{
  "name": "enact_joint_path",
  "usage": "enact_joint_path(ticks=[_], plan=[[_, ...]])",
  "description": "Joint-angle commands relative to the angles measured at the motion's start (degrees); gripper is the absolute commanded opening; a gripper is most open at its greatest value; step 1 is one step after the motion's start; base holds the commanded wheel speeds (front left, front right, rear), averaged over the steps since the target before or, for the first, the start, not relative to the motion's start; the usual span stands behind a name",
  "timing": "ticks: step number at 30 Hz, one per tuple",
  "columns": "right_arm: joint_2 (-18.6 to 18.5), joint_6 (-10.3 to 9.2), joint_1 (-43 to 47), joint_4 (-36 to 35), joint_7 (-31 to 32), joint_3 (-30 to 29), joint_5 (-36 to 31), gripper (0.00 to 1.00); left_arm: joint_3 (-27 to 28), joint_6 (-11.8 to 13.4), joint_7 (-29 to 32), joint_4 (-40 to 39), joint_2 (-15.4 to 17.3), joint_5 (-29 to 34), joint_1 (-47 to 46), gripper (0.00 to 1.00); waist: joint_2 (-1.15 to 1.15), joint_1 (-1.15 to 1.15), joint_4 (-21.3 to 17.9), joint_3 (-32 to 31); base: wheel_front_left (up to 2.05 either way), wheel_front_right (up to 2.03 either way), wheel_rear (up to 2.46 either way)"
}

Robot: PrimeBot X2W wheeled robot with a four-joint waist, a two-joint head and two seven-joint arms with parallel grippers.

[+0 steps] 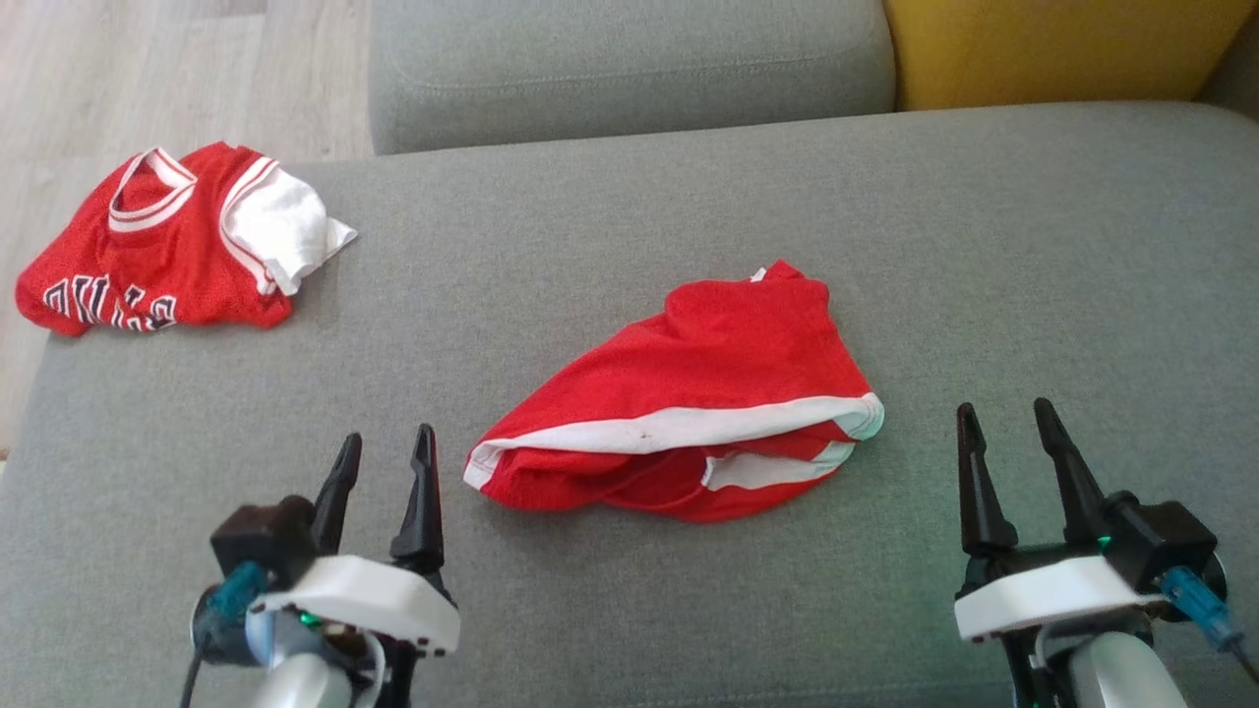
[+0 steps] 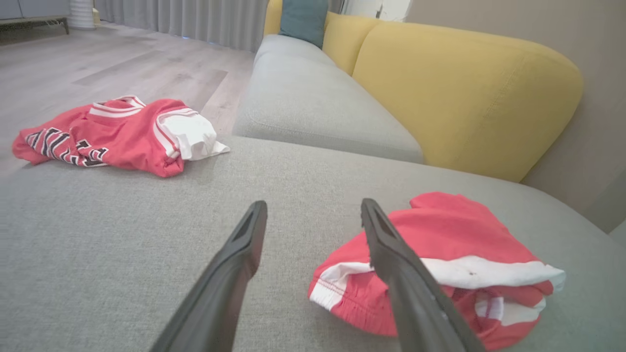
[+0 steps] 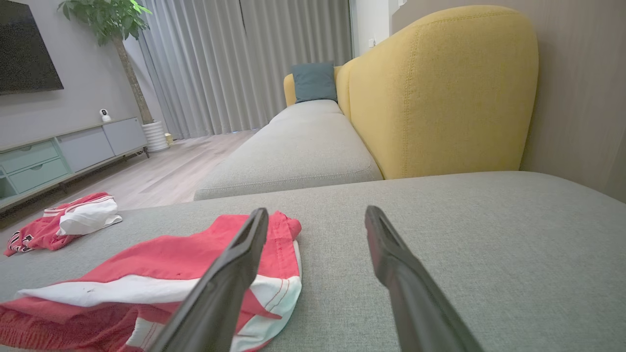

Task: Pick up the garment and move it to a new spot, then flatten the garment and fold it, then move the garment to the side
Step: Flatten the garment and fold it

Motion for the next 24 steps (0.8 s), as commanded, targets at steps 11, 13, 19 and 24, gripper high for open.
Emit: enact_joint_path(ticks=[11, 13, 19, 24], plan=[[-0.30, -0.05, -1.76, -0.79, -0.62, 2.03, -0.67, 1.00, 10.09, -3.87, -0.70, -2.57, -6.06, 11.61, 4.75, 1.00, 0.00, 0.00, 0.08, -1.44, 0.00, 0.00, 0.00], [-0.30, -0.05, -1.82, -0.66, -0.62, 2.08, -0.63, 1.00, 11.11, -4.69, -0.70, -2.47, -6.88, 12.98, 5.26, 1.00, 0.00, 0.00, 0.14, -1.49, 0.00, 0.00, 0.00], [-0.30, -0.05, -2.06, -0.13, -0.62, 2.49, -0.22, 1.00, 13.64, -6.86, -0.71, -2.13, -8.73, 16.00, 5.96, 1.00, 0.00, 0.00, 0.27, -1.47, 0.00, 0.00, 0.00], [-0.30, -0.05, -2.20, 0.23, -0.62, 2.68, -0.11, 1.00, 15.21, -8.27, -0.71, -1.66, -9.86, 17.42, 6.40, 1.00, 0.00, 0.00, 0.37, -1.62, 0.00, 0.00, 0.00]])
